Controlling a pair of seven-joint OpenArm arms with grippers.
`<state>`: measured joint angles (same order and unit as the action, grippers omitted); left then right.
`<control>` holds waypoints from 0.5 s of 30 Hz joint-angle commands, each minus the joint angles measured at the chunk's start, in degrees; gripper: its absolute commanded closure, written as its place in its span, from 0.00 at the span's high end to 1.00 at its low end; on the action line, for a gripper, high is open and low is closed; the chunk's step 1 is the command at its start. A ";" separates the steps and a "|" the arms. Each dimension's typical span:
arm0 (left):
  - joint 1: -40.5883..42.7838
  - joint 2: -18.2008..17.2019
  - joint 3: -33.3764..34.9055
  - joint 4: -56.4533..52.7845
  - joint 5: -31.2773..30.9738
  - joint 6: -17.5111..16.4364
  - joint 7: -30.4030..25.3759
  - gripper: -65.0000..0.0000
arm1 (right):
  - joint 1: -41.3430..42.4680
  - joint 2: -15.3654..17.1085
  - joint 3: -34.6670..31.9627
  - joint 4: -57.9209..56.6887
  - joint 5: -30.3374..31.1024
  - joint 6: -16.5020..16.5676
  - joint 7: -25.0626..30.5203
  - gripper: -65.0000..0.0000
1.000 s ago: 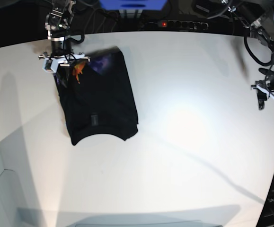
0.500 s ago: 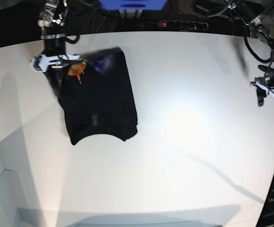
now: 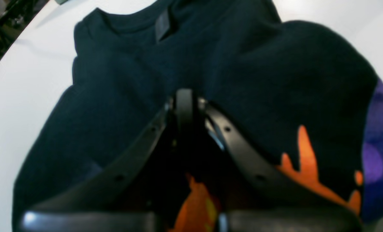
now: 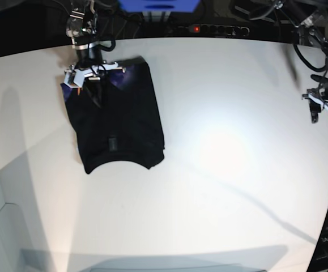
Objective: Fold the T-shirt properly
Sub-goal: 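Pinch the stack's printed end with the right gripper and tuck it square, then open the right gripper and lift it off the folded shirt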
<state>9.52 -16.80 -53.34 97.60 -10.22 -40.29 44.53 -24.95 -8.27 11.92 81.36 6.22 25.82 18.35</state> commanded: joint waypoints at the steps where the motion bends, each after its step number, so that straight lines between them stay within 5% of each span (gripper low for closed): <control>1: 0.28 -1.09 -0.42 0.82 -0.46 0.29 -1.15 0.65 | -0.85 -0.21 -0.01 0.44 -1.08 0.51 -1.60 0.00; 8: 0.99 -1.09 -0.42 0.82 -0.64 0.29 -1.15 0.65 | -5.42 -0.21 0.60 12.22 3.41 0.42 4.46 0.00; 15: 1.07 0.23 -2.53 0.82 -0.38 0.29 -0.71 0.65 | -0.41 1.02 13.00 12.40 6.40 0.42 1.21 0.00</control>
<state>10.74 -15.18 -55.18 97.60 -10.28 -40.32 44.82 -25.17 -7.33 25.12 92.90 12.21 25.82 18.46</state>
